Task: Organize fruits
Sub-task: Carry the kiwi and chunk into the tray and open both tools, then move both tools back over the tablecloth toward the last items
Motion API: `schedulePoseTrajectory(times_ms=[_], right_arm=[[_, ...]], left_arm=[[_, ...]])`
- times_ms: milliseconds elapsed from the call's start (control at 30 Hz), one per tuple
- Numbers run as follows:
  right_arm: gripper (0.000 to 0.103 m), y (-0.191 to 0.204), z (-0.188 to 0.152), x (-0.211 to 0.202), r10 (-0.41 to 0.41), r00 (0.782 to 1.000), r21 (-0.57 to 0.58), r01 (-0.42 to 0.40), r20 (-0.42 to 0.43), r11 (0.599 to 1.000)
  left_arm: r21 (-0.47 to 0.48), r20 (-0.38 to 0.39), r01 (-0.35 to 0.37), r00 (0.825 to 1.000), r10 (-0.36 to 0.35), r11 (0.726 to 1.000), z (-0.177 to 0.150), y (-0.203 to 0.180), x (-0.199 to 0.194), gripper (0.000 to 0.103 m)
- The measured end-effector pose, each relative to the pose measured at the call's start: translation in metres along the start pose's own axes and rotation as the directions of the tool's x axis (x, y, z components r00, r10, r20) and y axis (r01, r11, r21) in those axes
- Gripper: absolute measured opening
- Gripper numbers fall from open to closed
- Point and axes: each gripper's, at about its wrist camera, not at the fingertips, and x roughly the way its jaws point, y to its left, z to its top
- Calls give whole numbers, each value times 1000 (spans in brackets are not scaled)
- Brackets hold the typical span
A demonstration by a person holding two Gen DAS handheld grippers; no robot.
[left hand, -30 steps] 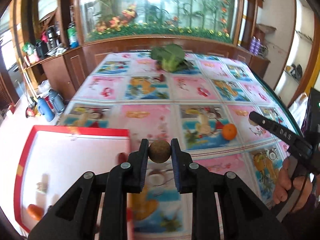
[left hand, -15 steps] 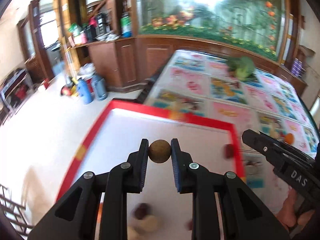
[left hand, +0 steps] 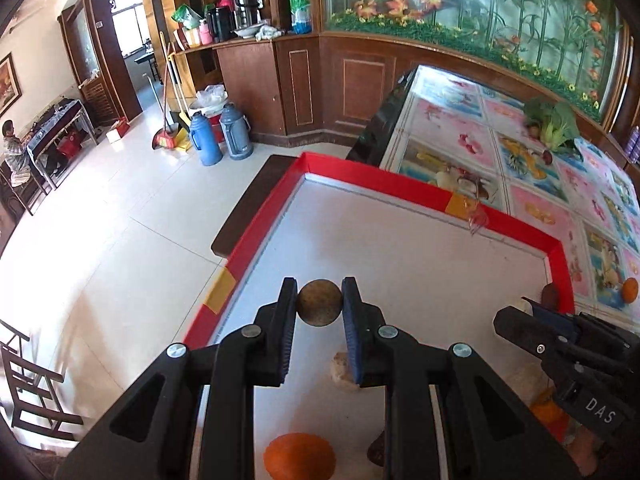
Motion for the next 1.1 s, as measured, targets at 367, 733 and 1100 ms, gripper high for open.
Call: schedulePoseTrajectory(times_ms=[367, 733, 1100], right_arm=[[29, 2, -7, -6, 13, 999, -35, -14, -30, 999], [40, -13, 0, -56, 34, 989, -34, -29, 146, 999], [43, -84, 4, -118, -94, 955, 99, 68, 280, 993]], left_arm=[[15, -45, -76, 996, 77, 997, -9, -8, 3, 37], [64, 47, -139, 990, 136, 988, -11, -30, -39, 63], [132, 88, -126, 989, 115, 983, -7, -80, -64, 68]])
